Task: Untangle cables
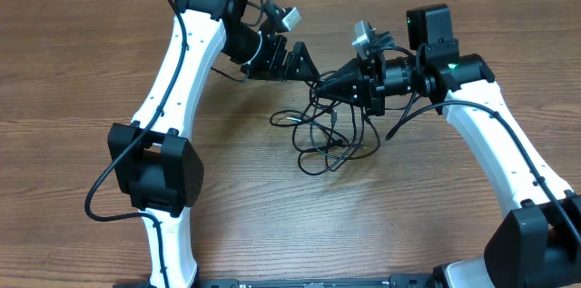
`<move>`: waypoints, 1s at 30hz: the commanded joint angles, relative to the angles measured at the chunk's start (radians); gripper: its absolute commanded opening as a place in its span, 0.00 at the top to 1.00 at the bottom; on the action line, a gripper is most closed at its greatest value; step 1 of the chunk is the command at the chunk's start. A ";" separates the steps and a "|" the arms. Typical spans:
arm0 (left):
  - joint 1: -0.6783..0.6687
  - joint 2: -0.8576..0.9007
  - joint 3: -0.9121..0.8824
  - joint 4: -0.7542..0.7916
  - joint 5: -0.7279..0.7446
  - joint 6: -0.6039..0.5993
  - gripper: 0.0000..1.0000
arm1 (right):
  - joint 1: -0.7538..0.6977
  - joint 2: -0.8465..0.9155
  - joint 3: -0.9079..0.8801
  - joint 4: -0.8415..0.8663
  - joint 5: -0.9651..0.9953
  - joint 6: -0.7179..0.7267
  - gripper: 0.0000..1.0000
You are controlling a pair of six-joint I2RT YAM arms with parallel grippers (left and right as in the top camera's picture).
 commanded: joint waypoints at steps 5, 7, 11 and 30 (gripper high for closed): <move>0.028 -0.001 0.014 0.013 0.111 -0.034 0.00 | 0.003 -0.011 0.008 0.054 -0.017 0.004 0.96; 0.035 -0.001 0.014 0.015 0.086 -0.034 0.00 | 0.000 -0.011 0.008 0.157 -0.053 0.106 0.96; 0.055 -0.001 0.014 0.016 0.049 -0.042 0.00 | -0.010 -0.011 0.008 0.616 -0.060 0.653 0.96; 0.068 -0.001 0.014 -0.007 -0.056 -0.040 0.00 | -0.024 -0.011 0.008 1.526 -0.052 1.413 0.96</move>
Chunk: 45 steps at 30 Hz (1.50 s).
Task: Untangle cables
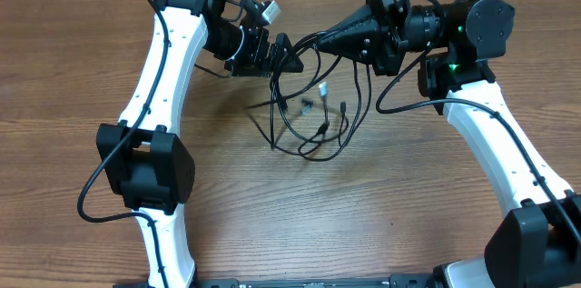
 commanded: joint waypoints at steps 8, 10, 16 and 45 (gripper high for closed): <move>0.029 -0.001 0.014 0.020 0.019 -0.009 0.01 | -0.056 -0.010 0.014 -0.081 -0.007 0.032 0.96; 0.043 -0.001 0.014 0.026 0.055 0.000 0.02 | -0.056 -0.010 0.014 -0.081 -0.010 0.031 0.96; 0.100 -0.001 0.014 0.027 0.199 0.170 0.01 | -0.070 -0.009 0.014 -0.271 -0.013 -0.117 0.96; 0.103 -0.001 0.014 -0.101 0.456 0.784 0.00 | -0.081 0.001 0.013 -0.603 0.116 -0.335 0.96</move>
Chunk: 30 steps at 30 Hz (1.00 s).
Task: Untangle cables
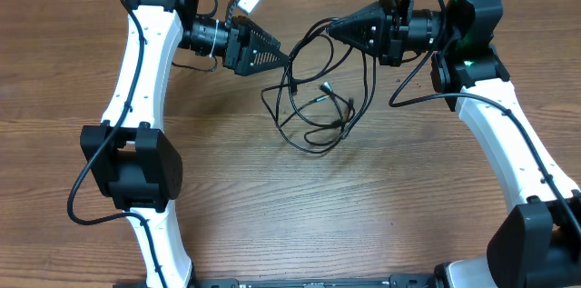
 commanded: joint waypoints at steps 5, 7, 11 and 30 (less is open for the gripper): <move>-0.018 -0.001 0.014 -0.058 0.030 0.288 0.08 | -0.007 0.000 0.013 -0.008 0.024 -0.006 0.96; -0.031 -0.001 0.014 -0.056 0.030 0.303 0.10 | -0.006 0.000 0.013 -0.008 0.022 -0.005 0.96; -0.064 -0.001 0.014 -0.047 0.024 0.302 0.04 | -0.006 0.000 0.013 -0.008 0.020 -0.002 0.96; -0.036 -0.001 0.014 -0.005 0.016 0.260 0.96 | -0.006 0.001 0.013 -0.055 -0.016 -0.003 0.95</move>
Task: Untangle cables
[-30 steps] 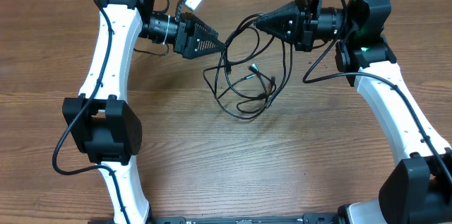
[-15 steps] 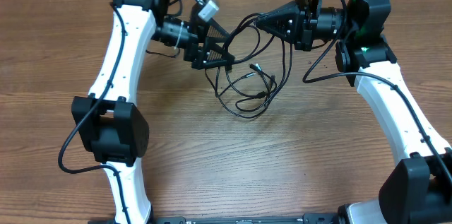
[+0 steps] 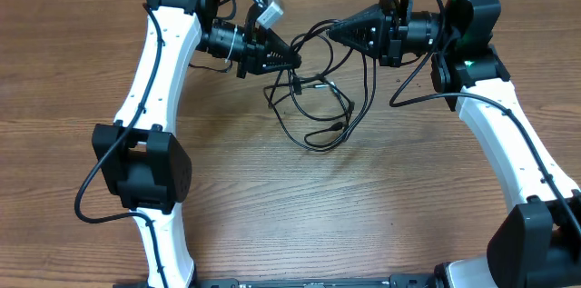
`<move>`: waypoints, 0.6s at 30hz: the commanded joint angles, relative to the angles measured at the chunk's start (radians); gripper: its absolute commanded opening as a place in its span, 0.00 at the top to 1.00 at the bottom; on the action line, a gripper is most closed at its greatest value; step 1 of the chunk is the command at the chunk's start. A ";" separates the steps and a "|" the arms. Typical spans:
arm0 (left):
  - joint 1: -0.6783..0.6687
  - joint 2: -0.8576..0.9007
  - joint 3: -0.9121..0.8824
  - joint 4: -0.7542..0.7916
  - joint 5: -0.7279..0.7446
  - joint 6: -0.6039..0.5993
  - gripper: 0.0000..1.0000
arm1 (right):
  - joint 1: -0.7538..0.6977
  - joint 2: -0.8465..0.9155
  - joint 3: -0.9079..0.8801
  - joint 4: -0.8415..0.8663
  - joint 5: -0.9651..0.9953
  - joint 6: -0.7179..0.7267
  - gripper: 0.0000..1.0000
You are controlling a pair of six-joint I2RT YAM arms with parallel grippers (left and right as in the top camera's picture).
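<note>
A tangle of thin black cables [image 3: 320, 117] hangs and lies at the middle of the wooden table, with small plug ends [image 3: 335, 128] showing. My right gripper [image 3: 331, 33] is raised at the upper right, pointing left, shut on a cable loop that arches toward the left gripper. My left gripper [image 3: 297, 61] points right at the tangle's upper left edge. Its fingers look closed on a cable strand that drops below the tip. The two tips are a short distance apart.
The wooden table [image 3: 381, 215] stretches around the tangle. Each arm's own black wiring runs along its white links. The left arm's dark elbow joint [image 3: 141, 165] stands at the lower left, and the right arm's base [image 3: 536, 238] at the lower right.
My left gripper has moved right and a little down toward the tangle, with its wrist turned. The cable strands near it have bunched closer. The right arm has not moved.
Both grippers met low over the tangle at mid-table. Then the right gripper was raised with a cable while the left held beside it. Later the left gripper stood farther left, spreading the strands. Now it is back at the tangle's edge.
</note>
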 commanded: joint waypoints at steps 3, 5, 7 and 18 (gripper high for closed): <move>0.061 -0.001 0.014 0.003 0.044 -0.044 0.96 | -0.006 0.001 0.013 -0.047 -0.006 -0.025 0.93; 0.090 -0.001 0.014 0.002 0.081 -0.061 0.96 | -0.006 0.001 0.013 -0.119 0.007 -0.074 0.92; 0.128 -0.001 0.014 0.002 0.144 -0.063 0.96 | -0.006 0.001 0.013 -0.243 0.055 -0.138 0.92; 0.230 -0.001 0.014 -0.002 0.248 -0.058 0.96 | -0.006 0.001 0.013 -0.624 0.395 -0.267 0.68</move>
